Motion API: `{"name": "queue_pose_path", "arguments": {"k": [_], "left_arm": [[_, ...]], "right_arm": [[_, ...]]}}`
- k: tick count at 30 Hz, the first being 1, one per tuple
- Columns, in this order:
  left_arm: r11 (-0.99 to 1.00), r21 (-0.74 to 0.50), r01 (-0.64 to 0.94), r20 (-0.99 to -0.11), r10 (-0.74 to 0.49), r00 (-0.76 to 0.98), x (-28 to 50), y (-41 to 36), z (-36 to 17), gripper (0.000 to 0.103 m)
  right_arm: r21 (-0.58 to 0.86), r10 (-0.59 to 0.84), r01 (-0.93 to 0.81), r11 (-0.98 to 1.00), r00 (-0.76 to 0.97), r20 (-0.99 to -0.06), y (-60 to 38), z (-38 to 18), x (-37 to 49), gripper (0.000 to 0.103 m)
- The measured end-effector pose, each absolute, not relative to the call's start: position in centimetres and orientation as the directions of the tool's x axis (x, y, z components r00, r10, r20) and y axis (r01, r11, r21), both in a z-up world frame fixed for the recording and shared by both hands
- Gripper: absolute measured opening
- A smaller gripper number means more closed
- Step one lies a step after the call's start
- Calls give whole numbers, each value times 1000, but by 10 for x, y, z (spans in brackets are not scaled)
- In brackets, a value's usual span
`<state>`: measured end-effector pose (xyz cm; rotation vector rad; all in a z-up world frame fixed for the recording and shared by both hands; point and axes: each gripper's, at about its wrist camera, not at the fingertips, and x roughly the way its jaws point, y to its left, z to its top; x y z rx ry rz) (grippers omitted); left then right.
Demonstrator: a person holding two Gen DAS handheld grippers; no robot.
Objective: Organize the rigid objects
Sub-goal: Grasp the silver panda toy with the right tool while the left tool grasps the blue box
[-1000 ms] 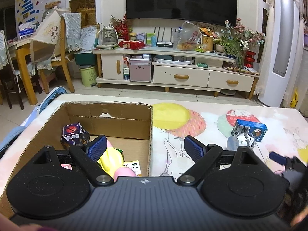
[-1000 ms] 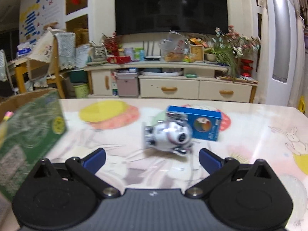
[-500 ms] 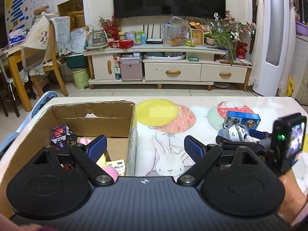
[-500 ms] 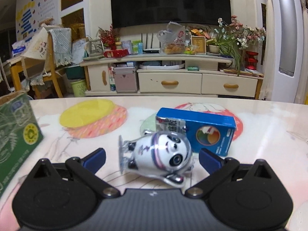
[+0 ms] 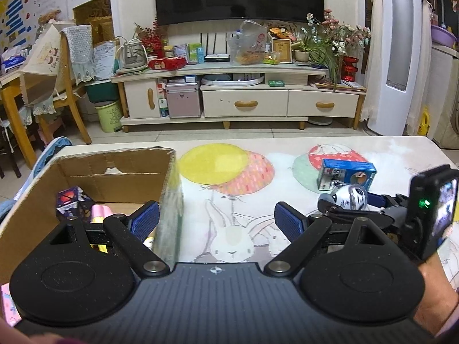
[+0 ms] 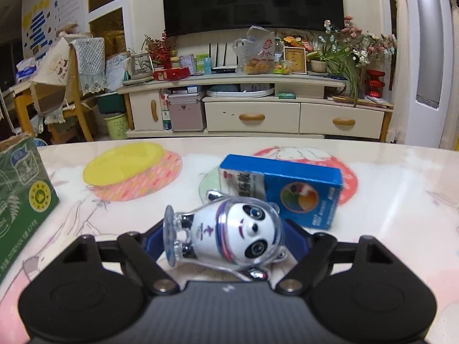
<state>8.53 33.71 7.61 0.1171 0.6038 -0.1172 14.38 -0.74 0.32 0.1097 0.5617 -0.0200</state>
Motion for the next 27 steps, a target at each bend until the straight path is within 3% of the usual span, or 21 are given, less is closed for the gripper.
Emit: {"name": "queue_pose_path", "arguments": {"k": [14, 21, 27], "left_arm": [[968, 77, 239, -601, -146, 786, 87, 296, 54, 103], [968, 58, 243, -629, -153, 762, 96, 279, 39, 103], [975, -63, 214, -662, -201, 722, 107, 270, 29, 103]], "right_arm": [[8, -80, 100, 995, 834, -546, -69, 3, 89, 82], [51, -40, 82, 995, 831, -554, -83, 5, 81, 94], [78, -11, 64, 995, 837, -547, -84, 3, 83, 99]]}}
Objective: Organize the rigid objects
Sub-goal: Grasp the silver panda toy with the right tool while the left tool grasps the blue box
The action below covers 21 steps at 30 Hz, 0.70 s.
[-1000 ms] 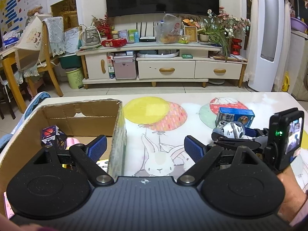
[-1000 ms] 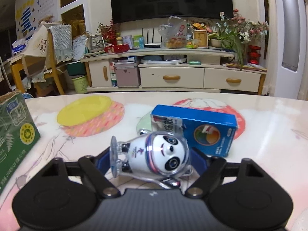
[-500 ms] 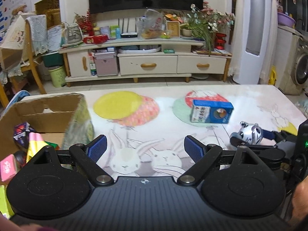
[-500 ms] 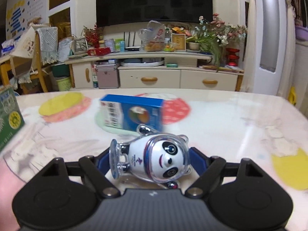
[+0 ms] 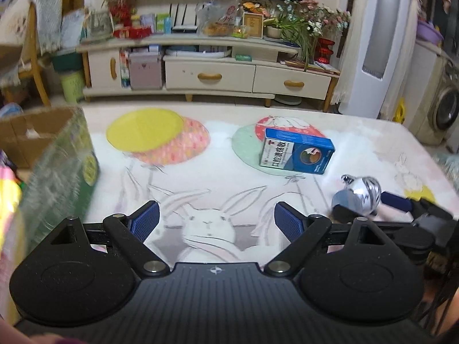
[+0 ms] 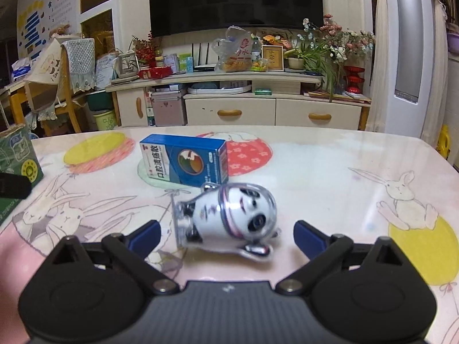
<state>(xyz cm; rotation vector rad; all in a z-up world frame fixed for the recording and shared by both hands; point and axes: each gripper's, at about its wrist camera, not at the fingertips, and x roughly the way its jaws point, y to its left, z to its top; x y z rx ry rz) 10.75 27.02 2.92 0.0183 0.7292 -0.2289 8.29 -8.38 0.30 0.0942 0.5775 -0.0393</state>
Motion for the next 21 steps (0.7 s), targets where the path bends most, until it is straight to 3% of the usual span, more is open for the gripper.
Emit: {"name": "queue_pose_path", "arguments": {"k": [14, 21], "left_arm": [[977, -188, 96, -655, -198, 730, 166, 176, 27, 103], [975, -224, -13, -696, -150, 702, 213, 129, 27, 103]], "right_arm": [[76, 20, 29, 997, 818, -575, -97, -3, 88, 102], [166, 82, 20, 986, 809, -582, -109, -4, 92, 102]]}}
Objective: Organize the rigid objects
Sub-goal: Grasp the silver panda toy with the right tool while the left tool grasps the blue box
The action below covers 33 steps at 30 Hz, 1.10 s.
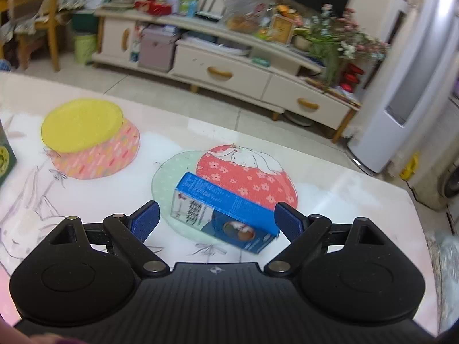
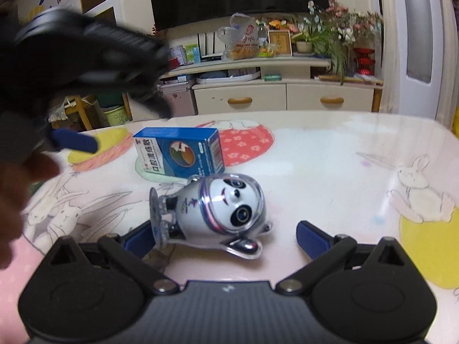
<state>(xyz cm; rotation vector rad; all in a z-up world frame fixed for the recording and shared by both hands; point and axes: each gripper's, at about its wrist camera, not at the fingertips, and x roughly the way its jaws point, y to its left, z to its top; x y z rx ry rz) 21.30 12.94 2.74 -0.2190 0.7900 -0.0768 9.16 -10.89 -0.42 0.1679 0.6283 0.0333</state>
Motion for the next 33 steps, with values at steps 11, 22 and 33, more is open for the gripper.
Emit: {"name": "queue_pose_path", "arguments": {"k": [11, 22, 33], "left_arm": [[962, -230, -147, -792, -97, 603, 255, 112, 12, 103], [945, -268, -187, -848, -139, 511, 282, 129, -14, 103], [988, -147, -44, -861, -106, 497, 268, 143, -14, 98]], "right_arm": [[216, 93, 39, 976, 819, -567, -122, -4, 95, 102], [200, 90, 33, 979, 815, -573, -122, -3, 98, 103], [151, 74, 19, 988, 807, -585, -123, -3, 100, 102]]}}
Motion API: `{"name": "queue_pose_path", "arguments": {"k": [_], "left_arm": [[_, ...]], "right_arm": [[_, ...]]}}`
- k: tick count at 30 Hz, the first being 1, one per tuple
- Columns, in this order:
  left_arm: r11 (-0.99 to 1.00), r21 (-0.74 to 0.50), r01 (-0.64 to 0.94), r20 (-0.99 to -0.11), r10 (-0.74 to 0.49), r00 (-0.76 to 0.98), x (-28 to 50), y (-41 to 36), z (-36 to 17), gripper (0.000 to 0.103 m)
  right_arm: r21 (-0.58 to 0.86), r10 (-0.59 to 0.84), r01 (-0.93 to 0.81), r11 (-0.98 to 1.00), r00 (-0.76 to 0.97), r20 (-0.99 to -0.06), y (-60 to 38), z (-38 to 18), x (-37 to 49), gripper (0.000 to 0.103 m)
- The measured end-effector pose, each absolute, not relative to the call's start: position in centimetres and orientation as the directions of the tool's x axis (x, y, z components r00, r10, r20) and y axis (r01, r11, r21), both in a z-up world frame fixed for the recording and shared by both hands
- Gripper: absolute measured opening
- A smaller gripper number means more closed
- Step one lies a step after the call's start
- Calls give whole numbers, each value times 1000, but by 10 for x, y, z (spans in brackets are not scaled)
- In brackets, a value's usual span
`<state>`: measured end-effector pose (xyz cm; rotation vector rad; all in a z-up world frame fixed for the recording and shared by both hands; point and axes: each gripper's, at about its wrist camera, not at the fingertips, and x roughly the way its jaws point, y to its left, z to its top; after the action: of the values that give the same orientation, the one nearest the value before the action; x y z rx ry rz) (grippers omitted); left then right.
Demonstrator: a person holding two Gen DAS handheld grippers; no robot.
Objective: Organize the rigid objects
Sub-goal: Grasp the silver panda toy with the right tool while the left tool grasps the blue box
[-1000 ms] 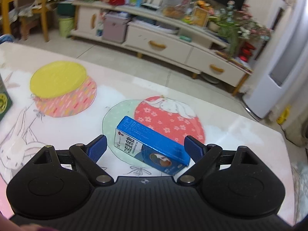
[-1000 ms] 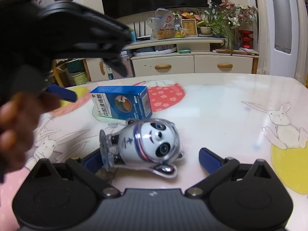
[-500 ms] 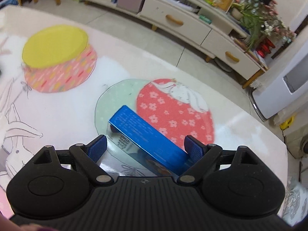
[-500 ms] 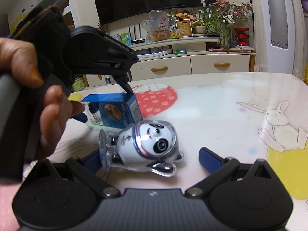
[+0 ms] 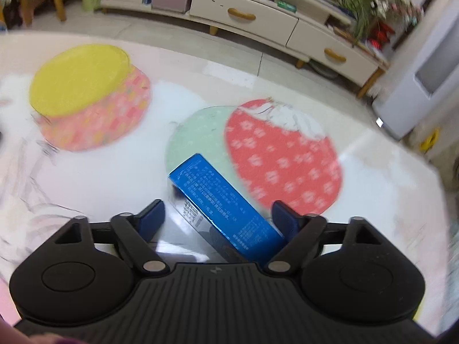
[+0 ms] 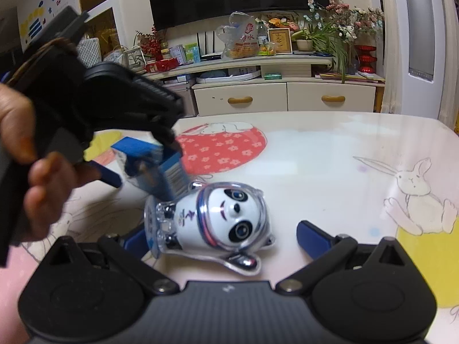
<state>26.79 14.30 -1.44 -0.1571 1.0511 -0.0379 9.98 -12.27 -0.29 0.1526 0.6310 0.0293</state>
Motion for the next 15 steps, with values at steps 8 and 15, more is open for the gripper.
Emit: {"name": "queue_pose_path", "arguments": {"k": [8, 15], "left_arm": [[998, 25, 66, -841, -14, 541, 240, 158, -22, 93], [995, 37, 87, -813, -20, 581, 221, 160, -19, 60]], "right_arm": [[134, 55, 30, 991, 811, -582, -123, -2, 100, 102], [117, 38, 34, 993, 824, -566, -120, -1, 101, 101]]}}
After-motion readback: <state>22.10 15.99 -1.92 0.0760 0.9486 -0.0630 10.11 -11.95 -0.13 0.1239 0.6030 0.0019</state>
